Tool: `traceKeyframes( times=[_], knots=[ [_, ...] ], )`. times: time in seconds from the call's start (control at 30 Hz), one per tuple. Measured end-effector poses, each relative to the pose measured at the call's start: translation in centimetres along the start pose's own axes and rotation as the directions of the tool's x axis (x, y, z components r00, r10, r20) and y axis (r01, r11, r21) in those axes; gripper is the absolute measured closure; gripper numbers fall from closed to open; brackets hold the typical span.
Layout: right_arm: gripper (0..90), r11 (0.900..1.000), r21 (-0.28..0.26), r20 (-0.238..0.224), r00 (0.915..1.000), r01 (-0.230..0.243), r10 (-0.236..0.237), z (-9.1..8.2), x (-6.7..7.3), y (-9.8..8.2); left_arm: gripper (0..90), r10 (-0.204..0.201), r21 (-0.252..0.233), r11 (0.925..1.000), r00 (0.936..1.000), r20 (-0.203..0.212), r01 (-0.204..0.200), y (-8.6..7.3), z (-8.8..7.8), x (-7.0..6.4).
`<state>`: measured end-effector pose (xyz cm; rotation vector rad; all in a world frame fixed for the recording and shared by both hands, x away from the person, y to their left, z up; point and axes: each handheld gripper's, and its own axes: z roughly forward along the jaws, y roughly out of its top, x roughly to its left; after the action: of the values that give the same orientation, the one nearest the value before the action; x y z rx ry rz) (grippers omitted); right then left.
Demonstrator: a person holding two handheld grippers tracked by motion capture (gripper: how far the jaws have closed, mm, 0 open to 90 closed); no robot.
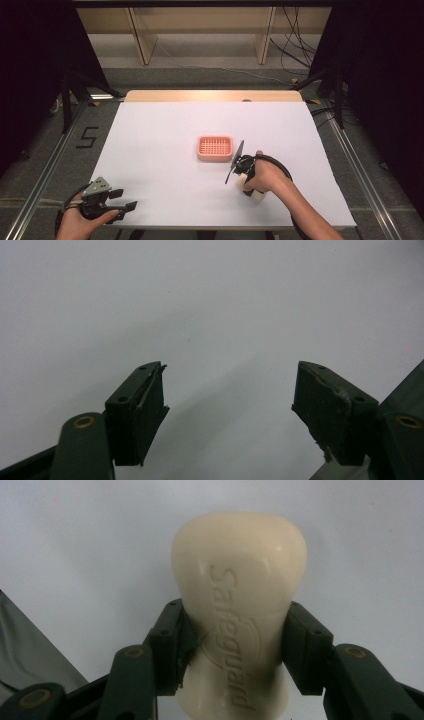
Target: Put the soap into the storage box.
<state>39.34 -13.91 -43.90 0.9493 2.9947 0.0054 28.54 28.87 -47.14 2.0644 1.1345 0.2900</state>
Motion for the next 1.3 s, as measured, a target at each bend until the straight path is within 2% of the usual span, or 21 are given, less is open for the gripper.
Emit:
traceKeyframes(
  times=[0.03,0.13,0.17,0.3,0.33,0.37,0.43,0.47,0.57,0.6,0.63,0.67,0.73,0.83,0.97,1.0,1.03,1.07,1.17,1.27,1.3],
  knots=[
    [50.4,1.0,0.004,-0.006,0.9998,-0.02,0.02,-0.1,0.1,0.0,27.8,-0.001,0.001,1.0,1.0,0.001,0.001,0.0,0.0,0.0],
    [50.4,1.0,-0.002,0.002,1.0,-0.006,0.006,0.0,-0.2,0.0,27.7,-0.011,-0.006,0.9999,0.9999,0.012,0.011,0.0,0.0,-0.1],
    [50.4,1.0,-0.004,-0.001,0.9999,-0.013,0.013,0.0,-0.1,0.1,27.8,0.008,0.005,1.0,0.9999,0.008,-0.008,0.0,-0.1,0.1],
    [50.4,0.999,0.003,-0.019,0.9991,-0.037,0.037,-0.2,-0.1,0.1,27.7,0.005,0.005,1.0,1.0,0.008,-0.005,-0.1,-0.1,0.1],
    [50.4,1.0,-0.007,-0.009,0.9998,-0.018,0.017,-0.1,-0.3,0.2,27.8,0.006,0.006,1.0,0.9999,0.009,-0.006,-0.1,-0.1,0.1],
    [50.4,0.999,0.0,-0.011,0.9994,-0.034,0.034,-0.2,-0.2,0.2,27.8,0.004,0.005,1.0,1.0,0.008,-0.004,-0.1,-0.1,0.1],
    [50.4,1.0,-0.002,-0.012,0.9994,-0.031,0.031,-0.3,-0.3,0.3,27.7,0.001,0.003,1.0,1.0,0.006,-0.001,-0.1,-0.1,0.1],
    [50.4,1.0,0.002,0.009,0.9999,-0.006,0.006,-0.4,-0.7,0.4,27.7,-0.003,0.003,1.0,1.0,0.006,0.003,-0.1,-0.1,0.0],
    [50.4,1.0,-0.012,-0.013,0.9999,-0.006,0.006,-0.5,-0.7,0.5,27.7,-0.008,0.0,1.0,1.0,-0.002,0.008,-0.2,-0.1,0.0],
    [50.4,1.0,-0.001,0.012,0.9999,-0.011,0.011,-0.7,-0.8,0.6,27.8,-0.008,0.003,1.0,0.9999,-0.009,0.008,-0.2,-0.1,0.1],
    [50.4,1.0,-0.001,0.012,0.9999,-0.011,0.011,-0.7,-0.8,0.6,27.7,-0.008,0.003,1.0,0.9999,-0.009,0.008,-0.2,-0.1,0.1],
    [50.4,1.0,-0.008,-0.01,0.9996,-0.026,0.026,-0.8,-0.8,0.8,27.7,-0.012,0.003,0.9999,0.9999,-0.007,0.012,-0.2,-0.1,0.0],
    [50.4,1.0,-0.005,0.015,0.9999,0.0,0.0,-0.8,-1.1,0.8,27.7,-0.015,0.004,0.9999,0.9999,-0.006,0.015,-0.2,-0.1,0.0],
    [50.4,0.999,-0.004,-0.007,0.9994,-0.034,0.034,-1.0,-0.9,1.0,27.7,-0.015,0.005,0.9999,0.9999,-0.006,0.015,-0.3,-0.2,0.1],
    [50.4,1.0,-0.014,-0.001,1.0,-0.008,0.008,-1.1,-1.1,1.2,27.7,-0.01,0.002,1.0,0.9999,0.004,0.01,-0.3,-0.3,0.1],
    [50.4,1.0,-0.006,0.022,0.9997,0.002,-0.002,-1.2,-1.3,1.3,27.7,-0.012,0.001,0.9999,0.9999,0.003,0.012,-0.3,-0.3,0.0],
    [50.4,1.0,-0.006,0.022,0.9997,0.002,-0.002,-1.2,-1.3,1.3,27.7,-0.012,0.001,0.9999,0.9999,0.003,0.012,-0.3,-0.3,0.0],
    [50.4,1.0,-0.016,0.004,1.0,-0.007,0.007,-1.3,-1.2,1.4,27.7,-0.025,0.0,0.9997,0.9997,0.008,0.025,-0.3,-0.2,0.0],
    [50.4,0.999,-0.013,0.004,0.9994,-0.033,0.033,-1.5,-1.1,1.6,27.7,-0.014,0.0,0.9999,0.9999,0.002,0.014,-0.3,-0.3,0.1],
    [50.4,1.0,-0.023,0.036,0.9992,0.021,-0.02,-1.8,-1.6,1.9,27.7,-0.024,0.001,0.9997,0.9997,0.003,0.023,-0.3,-0.3,0.0],
    [50.4,1.0,-0.026,0.032,0.9995,0.009,-0.008,-1.8,-1.5,2.0,27.7,-0.024,0.001,0.9997,0.9997,0.003,0.023,-0.3,-0.3,0.0]
  ],
)
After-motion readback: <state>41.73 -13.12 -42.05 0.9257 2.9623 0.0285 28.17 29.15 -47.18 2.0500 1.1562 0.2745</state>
